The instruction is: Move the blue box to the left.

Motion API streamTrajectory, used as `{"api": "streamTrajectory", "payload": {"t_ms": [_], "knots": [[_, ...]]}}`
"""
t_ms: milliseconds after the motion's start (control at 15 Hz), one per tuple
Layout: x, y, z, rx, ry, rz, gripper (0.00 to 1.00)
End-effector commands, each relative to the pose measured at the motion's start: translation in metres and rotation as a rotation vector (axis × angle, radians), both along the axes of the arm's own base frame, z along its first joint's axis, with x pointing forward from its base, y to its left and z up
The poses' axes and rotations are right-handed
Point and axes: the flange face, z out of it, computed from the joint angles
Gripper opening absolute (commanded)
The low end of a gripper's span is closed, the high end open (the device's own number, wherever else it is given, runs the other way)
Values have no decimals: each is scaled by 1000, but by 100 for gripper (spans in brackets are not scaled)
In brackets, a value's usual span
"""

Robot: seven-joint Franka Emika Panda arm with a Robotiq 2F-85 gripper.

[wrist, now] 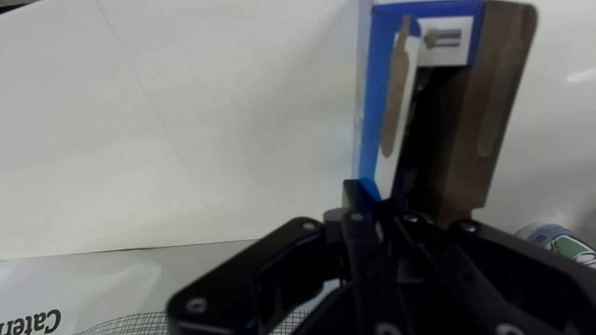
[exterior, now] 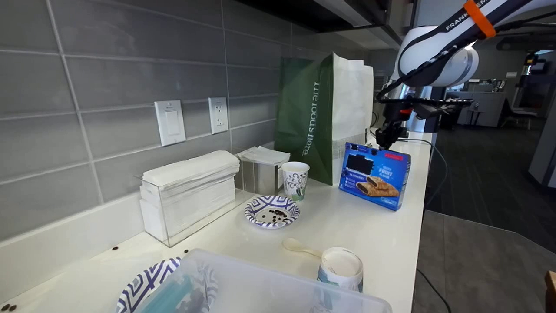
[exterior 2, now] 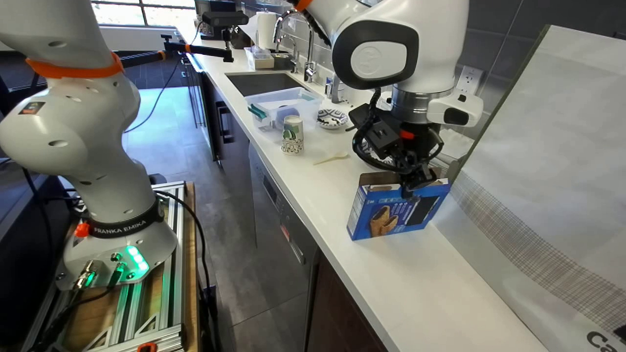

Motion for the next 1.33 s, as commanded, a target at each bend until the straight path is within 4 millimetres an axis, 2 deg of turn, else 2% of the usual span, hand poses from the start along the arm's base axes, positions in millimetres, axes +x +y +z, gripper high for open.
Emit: {"api": "streamTrajectory", "payload": {"t_ms": [0, 733, 1267], "knots": [[-2, -1, -3, -18, -7, 14, 0], [-3, 7, 17, 38, -46, 60, 0], [-7, 15, -8, 173, -22, 218, 0]]}}
